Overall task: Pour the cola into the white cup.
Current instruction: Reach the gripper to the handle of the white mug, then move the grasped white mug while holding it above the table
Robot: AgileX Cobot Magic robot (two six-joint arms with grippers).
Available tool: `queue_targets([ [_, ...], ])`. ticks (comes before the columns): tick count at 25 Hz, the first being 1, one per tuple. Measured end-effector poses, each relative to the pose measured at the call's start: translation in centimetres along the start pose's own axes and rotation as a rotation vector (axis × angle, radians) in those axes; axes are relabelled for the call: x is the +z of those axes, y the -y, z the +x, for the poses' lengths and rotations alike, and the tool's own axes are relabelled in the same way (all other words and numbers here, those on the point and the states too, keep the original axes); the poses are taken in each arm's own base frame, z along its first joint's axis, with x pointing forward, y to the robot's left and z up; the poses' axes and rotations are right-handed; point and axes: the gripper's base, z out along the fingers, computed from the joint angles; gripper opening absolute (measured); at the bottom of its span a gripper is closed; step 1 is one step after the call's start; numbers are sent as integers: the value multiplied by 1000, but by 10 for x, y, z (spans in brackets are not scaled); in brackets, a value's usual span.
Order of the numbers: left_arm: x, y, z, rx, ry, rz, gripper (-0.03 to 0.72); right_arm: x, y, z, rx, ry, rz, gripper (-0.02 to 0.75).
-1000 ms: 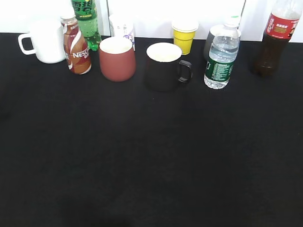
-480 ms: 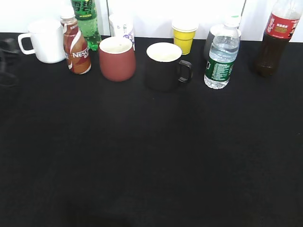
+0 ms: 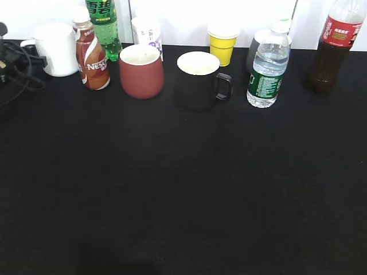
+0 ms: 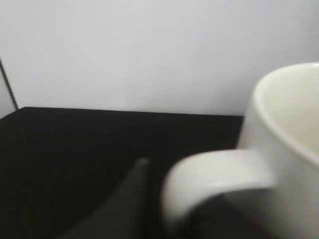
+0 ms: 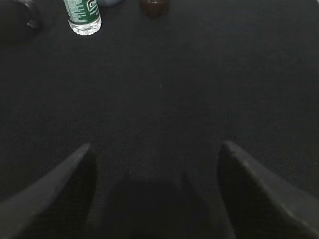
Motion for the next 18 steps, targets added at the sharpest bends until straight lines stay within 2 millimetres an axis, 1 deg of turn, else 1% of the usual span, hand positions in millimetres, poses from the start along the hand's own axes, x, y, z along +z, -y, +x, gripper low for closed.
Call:
queue_targets([
  [1,4,0,0,-1,5,0,204,0,0,0,0,0,0,574],
  [2,6,0,1,-2,9,0,84,0,0,0,0,0,0,574],
  [3,7,0,0,-4,13,1,42,0,0,0,0,0,0,574],
  [7,7,0,0,-3,34,0,38,0,0,0,0,0,0,574],
  [9,4,-1,-8,10,40,-2,38,0,0,0,0,0,0,574],
  [10,-1,-1,-19,10,49,-3,38,0,0,0,0,0,0,574],
  [12,-23,-1,-48,10,103,-2,38,0,0,0,0,0,0,574],
  [14,-55,-1,-62,10,119,-2,38,0,0,0,0,0,0,574],
  [16,-99,0,-69,10,110,0,38,0,0,0,0,0,0,574],
  [18,-153,7,-75,12,112,17,38,0,0,0,-1,0,1,574],
])
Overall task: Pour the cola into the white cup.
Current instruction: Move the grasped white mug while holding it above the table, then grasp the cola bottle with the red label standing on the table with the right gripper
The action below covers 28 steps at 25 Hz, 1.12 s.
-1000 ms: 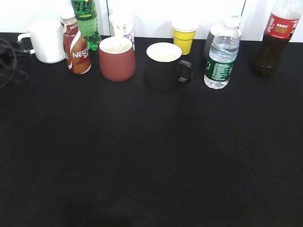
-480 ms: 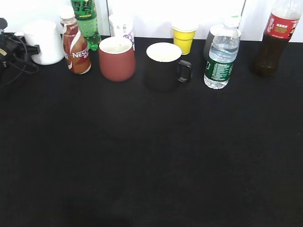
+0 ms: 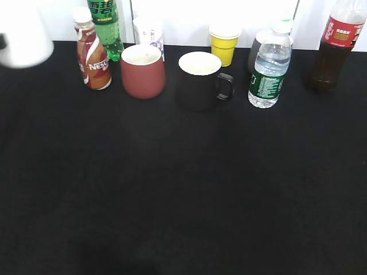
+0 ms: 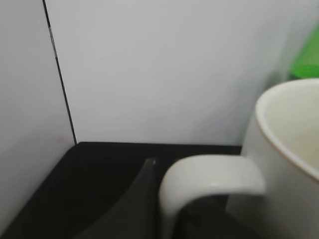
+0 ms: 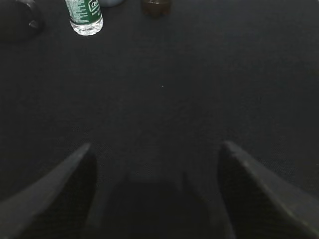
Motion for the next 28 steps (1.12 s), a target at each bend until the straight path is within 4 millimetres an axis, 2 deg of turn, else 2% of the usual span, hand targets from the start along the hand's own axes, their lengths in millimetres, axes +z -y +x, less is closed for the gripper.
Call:
queue_targets([
  [2,-50,11,-7,8,-4,41,38,0,0,0,-3,3,5,574],
  [4,-89,27,-12,19,-11,110,38,-4,0,-10,-3,89,1,574],
  [6,-112,45,-21,33,5,199,38,-5,0,-28,-3,287,-1,574],
  [8,-124,64,-25,44,-1,288,38,18,1,-45,0,402,0,574],
  [11,-134,91,-23,59,-12,412,37,71,3,-61,6,442,10,574],
  [13,-139,102,-22,68,-16,468,37,109,4,-71,12,410,17,574],
  [17,-140,105,-22,70,-17,479,37,182,8,-79,8,467,32,574],
  [19,-140,105,-22,70,-17,479,37,217,10,-73,4,518,39,574],
  [23,-140,105,-22,70,-17,479,37,277,14,-34,-2,414,50,595],
  [25,-140,105,-22,70,-17,479,37,304,15,-27,21,378,47,661],
  [28,-140,105,-22,69,-17,478,37,341,15,-25,41,354,26,673],
])
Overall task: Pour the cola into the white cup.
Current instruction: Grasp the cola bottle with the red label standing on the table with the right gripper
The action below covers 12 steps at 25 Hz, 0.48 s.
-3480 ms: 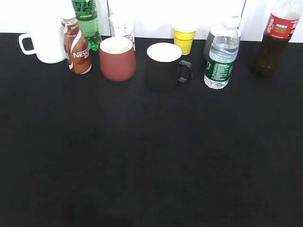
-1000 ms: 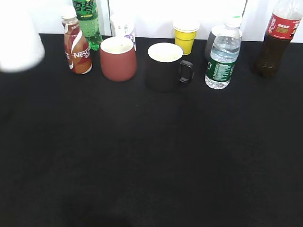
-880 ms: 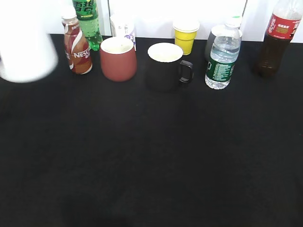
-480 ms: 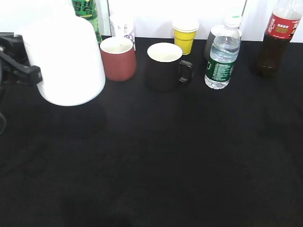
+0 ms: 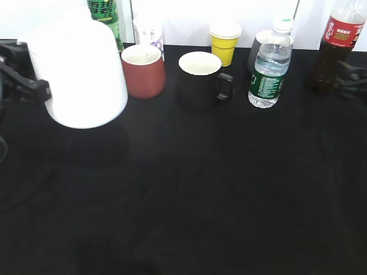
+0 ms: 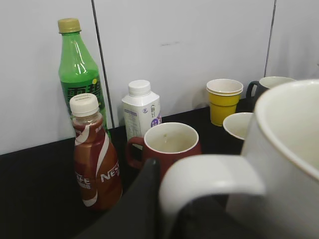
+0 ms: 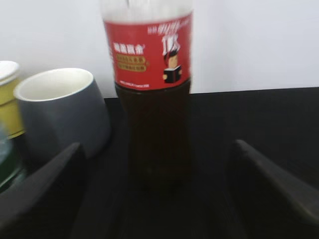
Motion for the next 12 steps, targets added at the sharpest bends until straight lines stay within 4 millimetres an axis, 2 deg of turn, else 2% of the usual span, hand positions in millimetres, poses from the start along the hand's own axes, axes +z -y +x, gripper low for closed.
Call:
queue_targets([
  [5,0,0,0,0,0,0,37,55,0,9,1,39,-4,673],
  [12,0,0,0,0,0,0,37,107,1,25,3,53,-6,662],
])
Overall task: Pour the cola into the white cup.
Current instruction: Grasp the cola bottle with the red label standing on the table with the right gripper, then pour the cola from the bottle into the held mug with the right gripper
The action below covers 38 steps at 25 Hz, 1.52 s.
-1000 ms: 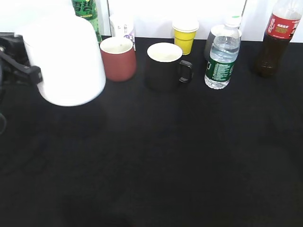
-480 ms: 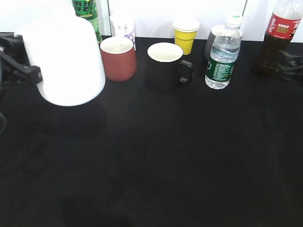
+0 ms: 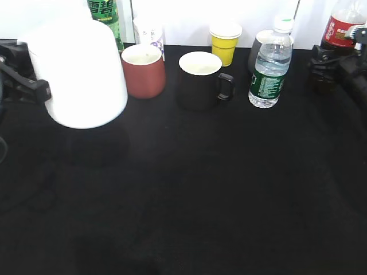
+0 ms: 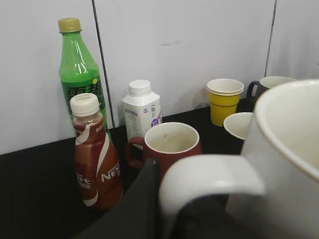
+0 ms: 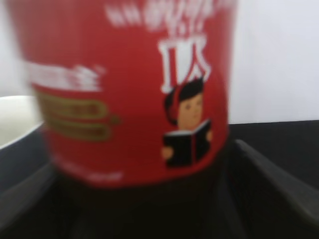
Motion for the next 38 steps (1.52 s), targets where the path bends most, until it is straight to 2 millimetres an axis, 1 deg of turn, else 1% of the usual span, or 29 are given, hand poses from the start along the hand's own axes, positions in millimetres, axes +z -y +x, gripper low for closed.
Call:
queue_targets([
  [5,0,0,0,0,0,0,37,26,-2,10,-16,15,-29,628],
  [7,0,0,0,0,0,0,37,32,-3,9,-17,19,-31,594],
  [8,0,0,0,0,0,0,37,33,-3,8,-17,24,-33,575],
  [10,0,0,0,0,0,0,37,33,-5,8,-31,17,-54,512],
  [12,0,0,0,0,0,0,37,33,-6,9,-36,12,-60,412],
  [13,0,0,0,0,0,0,37,33,-6,9,-36,10,-61,398],
  [16,0,0,0,1,0,0,37,32,-6,9,-38,23,-66,398],
  [18,0,0,0,3,0,2,37,28,-7,7,-37,61,-73,396],
  [20,0,2,0,30,0,18,36,20,-8,-11,-36,131,-79,396],
  [22,0,2,0,33,0,21,36,10,-14,-44,-54,202,-113,396],
  [23,0,2,0,34,0,22,36,4,-18,-64,-74,245,-145,396],
  [25,0,2,0,34,0,22,36,-14,-30,-105,-136,337,-235,396],
  [26,0,2,0,34,0,22,36,-23,-37,-128,-183,387,-292,396],
  [28,0,2,0,35,6,22,36,-44,-55,-163,-237,389,-426,396],
  [31,0,2,-2,35,26,24,36,-71,-80,-193,-226,324,-574,396],
  [33,0,4,-2,35,27,32,36,-86,-109,-197,-257,286,-683,396],
  [34,0,9,-3,51,29,56,36,-95,-136,-191,-271,240,-759,396],
  [35,0,14,-3,74,31,85,36,-101,-155,-186,-289,211,-805,396],
  [36,-1,18,-3,89,32,109,36,-108,-170,-182,-310,193,-848,394],
  [37,-1,20,-3,94,34,120,36,-111,-177,-180,-326,182,-870,394],
  [38,-1,23,-3,98,34,134,36,-117,-188,-176,-357,163,-904,394],
])
